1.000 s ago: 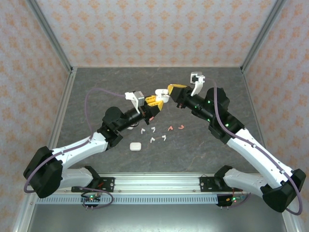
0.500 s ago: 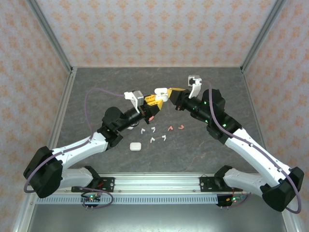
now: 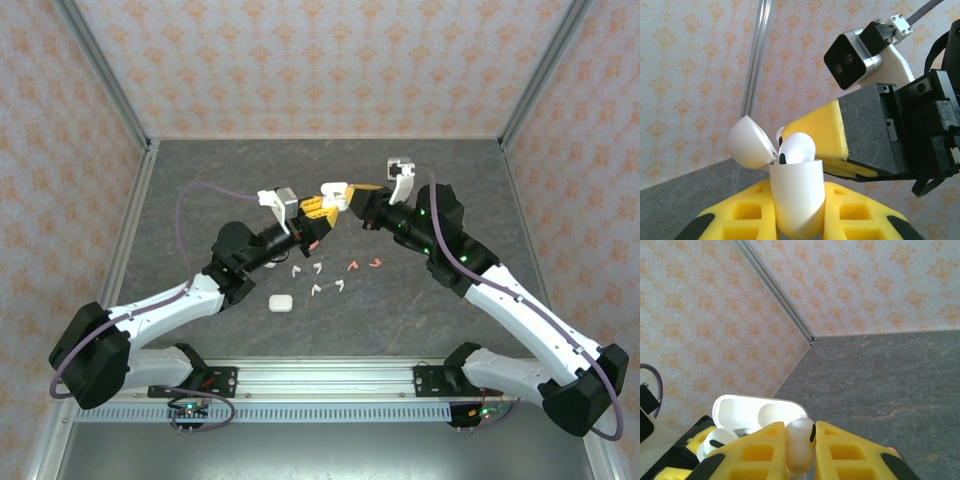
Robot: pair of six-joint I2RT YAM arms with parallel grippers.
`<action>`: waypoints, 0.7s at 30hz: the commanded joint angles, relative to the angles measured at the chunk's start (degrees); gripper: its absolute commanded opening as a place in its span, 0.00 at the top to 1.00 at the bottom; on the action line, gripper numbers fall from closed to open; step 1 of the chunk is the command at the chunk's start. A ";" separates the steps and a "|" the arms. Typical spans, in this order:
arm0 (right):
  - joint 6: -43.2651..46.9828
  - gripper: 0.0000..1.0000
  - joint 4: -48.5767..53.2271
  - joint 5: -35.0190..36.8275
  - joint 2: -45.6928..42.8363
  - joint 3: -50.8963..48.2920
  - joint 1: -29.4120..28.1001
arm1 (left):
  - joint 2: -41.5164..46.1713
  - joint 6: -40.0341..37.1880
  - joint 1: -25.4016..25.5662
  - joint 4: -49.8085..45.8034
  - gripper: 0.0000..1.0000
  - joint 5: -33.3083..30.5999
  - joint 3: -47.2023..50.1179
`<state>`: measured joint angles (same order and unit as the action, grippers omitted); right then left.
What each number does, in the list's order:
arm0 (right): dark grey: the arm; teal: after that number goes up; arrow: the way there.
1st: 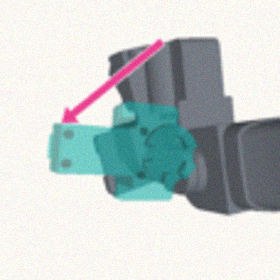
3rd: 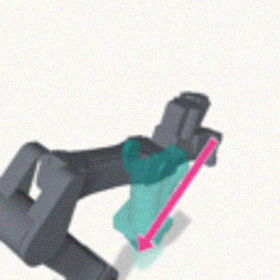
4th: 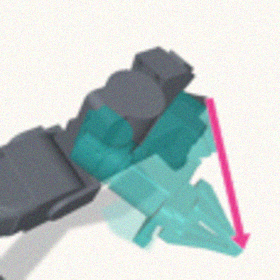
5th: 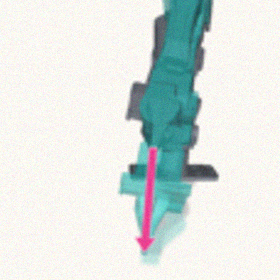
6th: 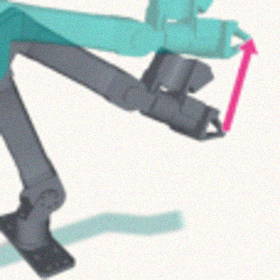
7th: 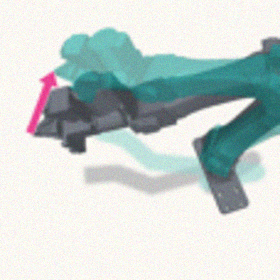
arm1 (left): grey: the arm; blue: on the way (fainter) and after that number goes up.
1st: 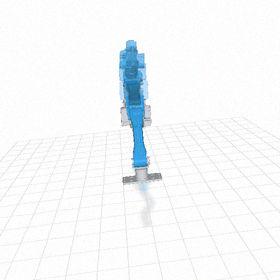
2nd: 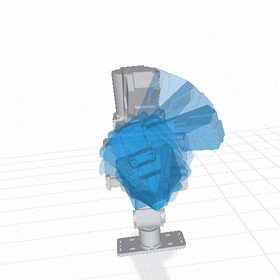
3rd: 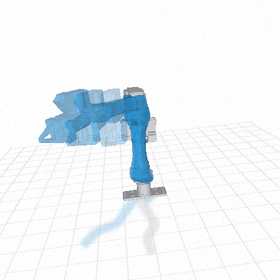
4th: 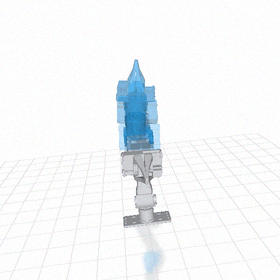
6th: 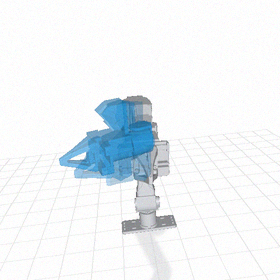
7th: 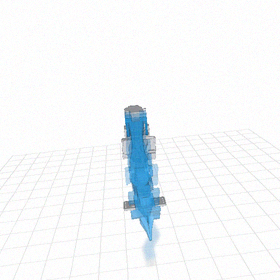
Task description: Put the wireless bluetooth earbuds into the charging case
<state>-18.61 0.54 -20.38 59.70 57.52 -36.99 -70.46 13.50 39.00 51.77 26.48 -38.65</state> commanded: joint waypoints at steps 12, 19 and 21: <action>-3.17 0.74 2.62 -3.60 0.24 1.59 -0.38 | 0.23 0.11 0.37 5.30 1.00 -0.64 -1.69; -3.67 0.70 2.49 -3.97 0.24 2.58 -0.36 | -0.21 0.26 0.37 5.54 1.00 -0.50 -1.56; -3.75 0.70 2.52 -4.14 0.24 2.86 -0.38 | -0.36 0.30 0.37 5.79 1.00 -0.51 -1.51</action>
<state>-21.87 1.76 -21.74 59.77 58.17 -36.97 -70.67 13.52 39.00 52.42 26.52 -38.65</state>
